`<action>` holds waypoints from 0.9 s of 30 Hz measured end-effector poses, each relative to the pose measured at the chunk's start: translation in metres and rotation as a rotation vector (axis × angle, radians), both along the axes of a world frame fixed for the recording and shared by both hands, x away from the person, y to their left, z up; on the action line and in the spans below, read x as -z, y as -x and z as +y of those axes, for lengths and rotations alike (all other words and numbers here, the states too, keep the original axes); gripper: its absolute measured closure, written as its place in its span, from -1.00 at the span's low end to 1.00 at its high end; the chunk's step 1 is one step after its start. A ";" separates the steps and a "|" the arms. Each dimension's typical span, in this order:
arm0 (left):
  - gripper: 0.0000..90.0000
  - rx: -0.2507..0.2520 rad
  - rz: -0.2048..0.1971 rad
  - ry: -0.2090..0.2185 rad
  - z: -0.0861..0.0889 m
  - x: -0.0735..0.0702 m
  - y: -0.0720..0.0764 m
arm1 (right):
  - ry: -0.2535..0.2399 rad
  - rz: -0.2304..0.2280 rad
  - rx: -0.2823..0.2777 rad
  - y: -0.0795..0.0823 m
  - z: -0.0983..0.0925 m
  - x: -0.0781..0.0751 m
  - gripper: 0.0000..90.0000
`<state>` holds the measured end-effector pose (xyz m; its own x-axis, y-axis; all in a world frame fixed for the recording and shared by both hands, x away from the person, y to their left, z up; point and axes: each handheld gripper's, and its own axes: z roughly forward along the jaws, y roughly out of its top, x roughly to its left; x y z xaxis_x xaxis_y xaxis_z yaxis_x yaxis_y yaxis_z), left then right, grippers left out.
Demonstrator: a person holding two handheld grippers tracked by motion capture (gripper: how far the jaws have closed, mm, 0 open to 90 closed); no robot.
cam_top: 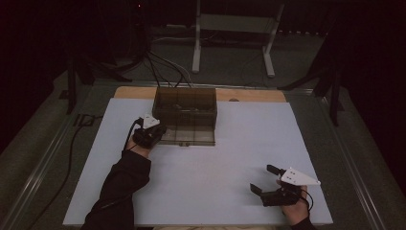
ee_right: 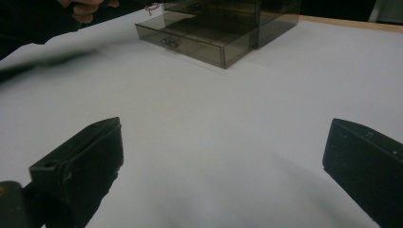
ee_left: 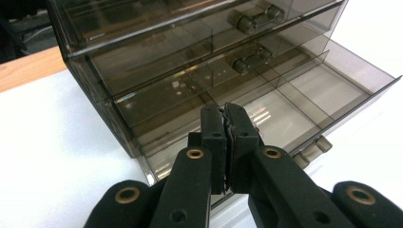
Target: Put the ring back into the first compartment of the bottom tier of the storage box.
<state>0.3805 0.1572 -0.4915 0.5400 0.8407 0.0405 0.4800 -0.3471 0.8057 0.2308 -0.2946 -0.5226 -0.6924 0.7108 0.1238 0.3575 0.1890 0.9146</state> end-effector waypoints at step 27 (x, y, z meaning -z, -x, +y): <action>0.99 -0.070 0.066 -0.023 -0.002 0.022 -0.014 | 0.002 0.001 0.001 0.000 0.000 0.000 -1.00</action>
<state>0.3944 0.1553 -0.5138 0.4824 0.8755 0.0259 0.5556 -0.3287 0.7637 0.2304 -0.2951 -0.5228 -0.6918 0.7115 0.1231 0.3588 0.1908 0.9137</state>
